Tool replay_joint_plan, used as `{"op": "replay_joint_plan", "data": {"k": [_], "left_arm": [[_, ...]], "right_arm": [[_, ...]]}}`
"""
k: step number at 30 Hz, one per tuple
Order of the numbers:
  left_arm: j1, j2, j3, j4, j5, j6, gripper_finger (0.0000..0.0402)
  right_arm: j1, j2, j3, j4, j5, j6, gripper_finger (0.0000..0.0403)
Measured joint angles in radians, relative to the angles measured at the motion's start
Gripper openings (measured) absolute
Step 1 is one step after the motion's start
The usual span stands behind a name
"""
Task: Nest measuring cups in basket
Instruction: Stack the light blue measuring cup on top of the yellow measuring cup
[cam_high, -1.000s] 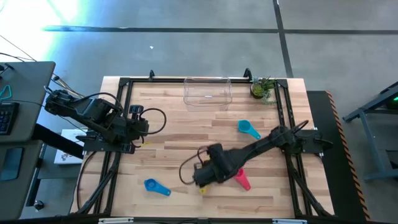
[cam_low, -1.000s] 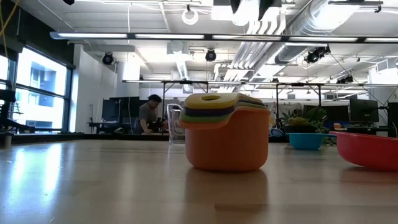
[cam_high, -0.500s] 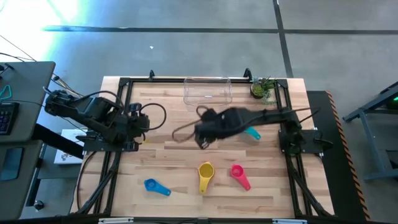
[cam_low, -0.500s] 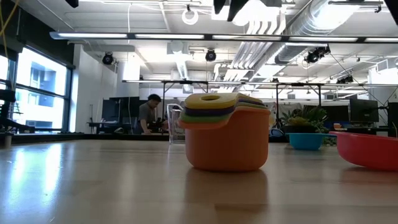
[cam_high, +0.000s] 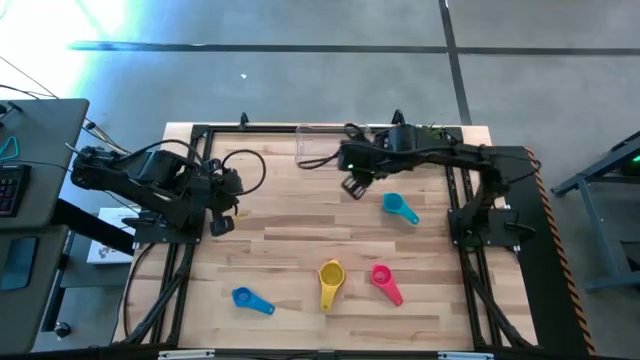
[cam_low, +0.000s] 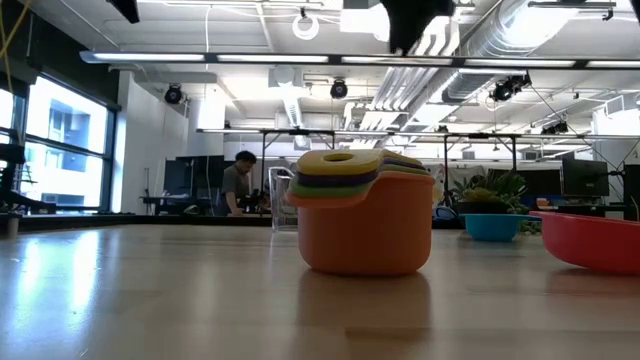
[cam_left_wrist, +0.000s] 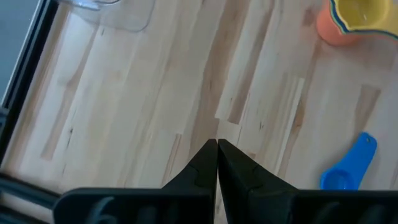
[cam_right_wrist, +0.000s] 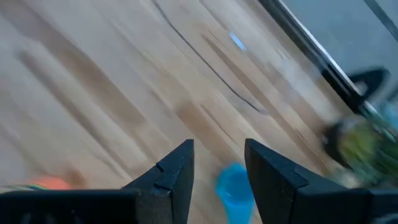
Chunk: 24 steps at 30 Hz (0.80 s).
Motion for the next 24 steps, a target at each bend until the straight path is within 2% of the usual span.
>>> {"op": "replay_joint_plan", "data": {"k": [6,15,24], "left_arm": [[0.024,0.000,0.000,0.000,-0.002,-0.050,0.0003],[0.062,0.000,0.000,0.001,-0.009,-0.060,0.0003],[0.082,0.000,0.000,0.003,-0.009,-0.061,0.0003]], "right_arm": [[-0.057,-0.183,-0.304,0.049,-0.011,0.001,0.0135],[-0.156,-0.451,-0.707,0.256,-0.103,0.004,0.0135],[-0.265,-0.574,-1.008,0.431,-0.221,-0.098,0.0135]]}}
